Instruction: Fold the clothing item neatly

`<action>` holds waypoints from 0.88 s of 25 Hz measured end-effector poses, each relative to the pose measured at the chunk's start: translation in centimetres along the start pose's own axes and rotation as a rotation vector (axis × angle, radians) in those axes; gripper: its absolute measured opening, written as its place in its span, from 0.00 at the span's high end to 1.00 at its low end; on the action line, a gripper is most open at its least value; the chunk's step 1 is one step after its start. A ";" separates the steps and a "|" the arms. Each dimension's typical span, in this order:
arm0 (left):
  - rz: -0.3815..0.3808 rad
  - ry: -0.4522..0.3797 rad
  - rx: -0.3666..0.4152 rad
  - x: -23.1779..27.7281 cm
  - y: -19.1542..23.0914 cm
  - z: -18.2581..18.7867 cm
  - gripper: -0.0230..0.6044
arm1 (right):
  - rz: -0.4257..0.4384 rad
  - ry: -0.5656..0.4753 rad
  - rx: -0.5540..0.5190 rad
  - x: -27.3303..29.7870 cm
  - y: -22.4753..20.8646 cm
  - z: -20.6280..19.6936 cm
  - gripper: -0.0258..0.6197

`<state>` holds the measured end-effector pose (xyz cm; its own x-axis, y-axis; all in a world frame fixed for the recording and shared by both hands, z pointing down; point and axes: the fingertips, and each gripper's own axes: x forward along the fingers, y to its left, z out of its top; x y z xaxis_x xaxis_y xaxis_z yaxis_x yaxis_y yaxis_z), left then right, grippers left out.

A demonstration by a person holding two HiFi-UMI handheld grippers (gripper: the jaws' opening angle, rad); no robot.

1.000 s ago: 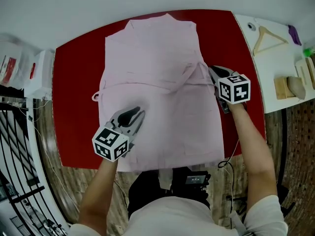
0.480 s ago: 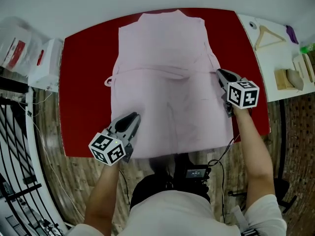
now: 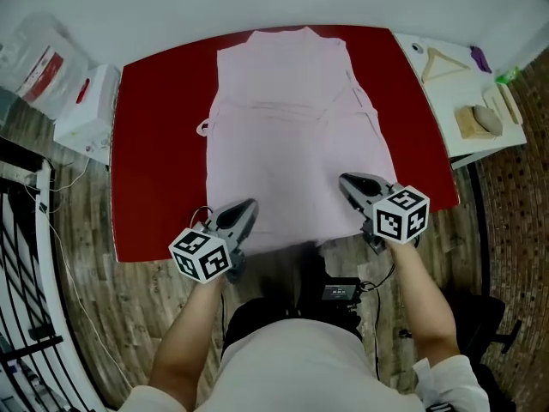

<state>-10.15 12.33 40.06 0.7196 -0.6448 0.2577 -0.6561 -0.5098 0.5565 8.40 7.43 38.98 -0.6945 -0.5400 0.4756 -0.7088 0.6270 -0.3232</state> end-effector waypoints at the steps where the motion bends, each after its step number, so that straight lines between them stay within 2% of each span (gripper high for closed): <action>1: -0.016 0.002 0.000 0.5 -0.7 -0.1 0.94 | 0.074 0.009 -0.019 0.4 3.3 -0.4 0.93; 4: -0.070 0.010 -0.020 2.0 -3.0 -0.6 0.94 | 0.275 0.029 -0.054 1.3 12.3 -1.6 0.93; 7: -0.117 0.019 -0.047 2.4 -5.1 -1.2 0.94 | 0.378 0.043 -0.073 1.3 18.0 -2.7 0.93; 12: -0.186 0.004 -0.092 1.2 -7.7 -2.0 0.96 | 0.359 0.042 -0.117 0.1 20.7 -3.8 0.93; 17: -0.244 0.018 -0.047 -0.4 -9.8 -2.9 0.96 | 0.290 0.034 -0.306 -1.6 22.9 -4.7 0.93; 19: -0.274 0.022 -0.055 -0.9 -10.7 -3.3 0.96 | 0.295 0.025 -0.317 -2.4 23.5 -5.1 0.93; 22: -0.313 0.030 -0.074 -1.3 -12.0 -3.9 0.96 | 0.314 -0.008 -0.254 -3.6 23.8 -5.5 0.93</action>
<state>-2.33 21.56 36.11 0.8907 -0.4461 0.0873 -0.3845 -0.6369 0.6683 -5.28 27.41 34.08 -0.8738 -0.3041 0.3795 -0.4100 0.8802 -0.2389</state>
